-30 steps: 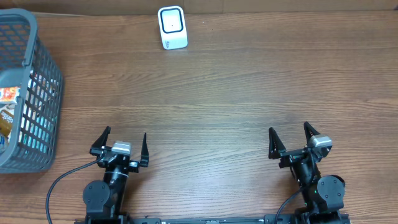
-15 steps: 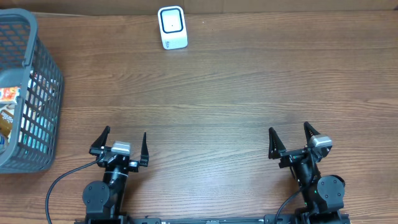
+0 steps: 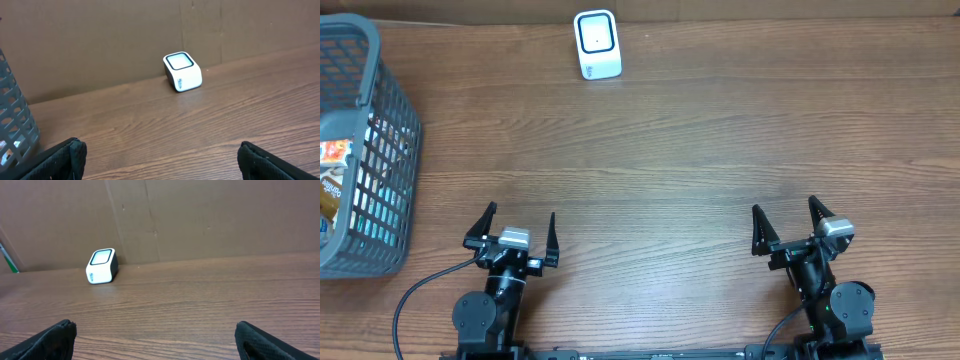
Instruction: Scan the item barcode
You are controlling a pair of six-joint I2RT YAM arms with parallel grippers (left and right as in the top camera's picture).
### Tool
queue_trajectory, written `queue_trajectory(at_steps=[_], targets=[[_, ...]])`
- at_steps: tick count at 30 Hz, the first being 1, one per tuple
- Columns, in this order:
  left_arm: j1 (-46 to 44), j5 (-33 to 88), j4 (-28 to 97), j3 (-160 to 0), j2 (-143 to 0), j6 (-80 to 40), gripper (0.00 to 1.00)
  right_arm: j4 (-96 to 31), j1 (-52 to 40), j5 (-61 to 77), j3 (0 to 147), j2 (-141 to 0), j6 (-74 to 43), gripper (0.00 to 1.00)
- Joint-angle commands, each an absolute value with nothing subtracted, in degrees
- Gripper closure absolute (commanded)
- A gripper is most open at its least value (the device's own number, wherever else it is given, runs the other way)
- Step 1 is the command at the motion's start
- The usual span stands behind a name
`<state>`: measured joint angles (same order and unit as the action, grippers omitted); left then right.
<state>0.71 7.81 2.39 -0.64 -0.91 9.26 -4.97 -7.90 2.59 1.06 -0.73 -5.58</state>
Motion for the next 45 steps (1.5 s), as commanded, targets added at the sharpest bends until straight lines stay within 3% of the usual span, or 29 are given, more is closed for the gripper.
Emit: queue_trajectory(at_steps=[1, 11, 22, 45], targets=[[0.4, 6.3, 2.9, -1.5, -0.3, 10.0, 0.0, -4.6, -7.7, 2.7, 0.4, -0.2, -5.7, 0.0], [0.4, 4.9, 6.7, -7.4, -3.7, 8.5, 0.0, -4.6, -7.7, 2.7, 0.4, -0.2, -5.7, 0.0], [0.4, 5.4, 10.0, -19.3, -18.9, 5.7, 0.0, -4.6, -7.7, 2.7, 0.4, -0.2, -5.7, 0.0], [0.4, 10.4, 30.9, -47.1, -44.1, 5.5, 0.0, -4.6, -7.7, 2.7, 0.4, -0.2, -5.7, 0.0]])
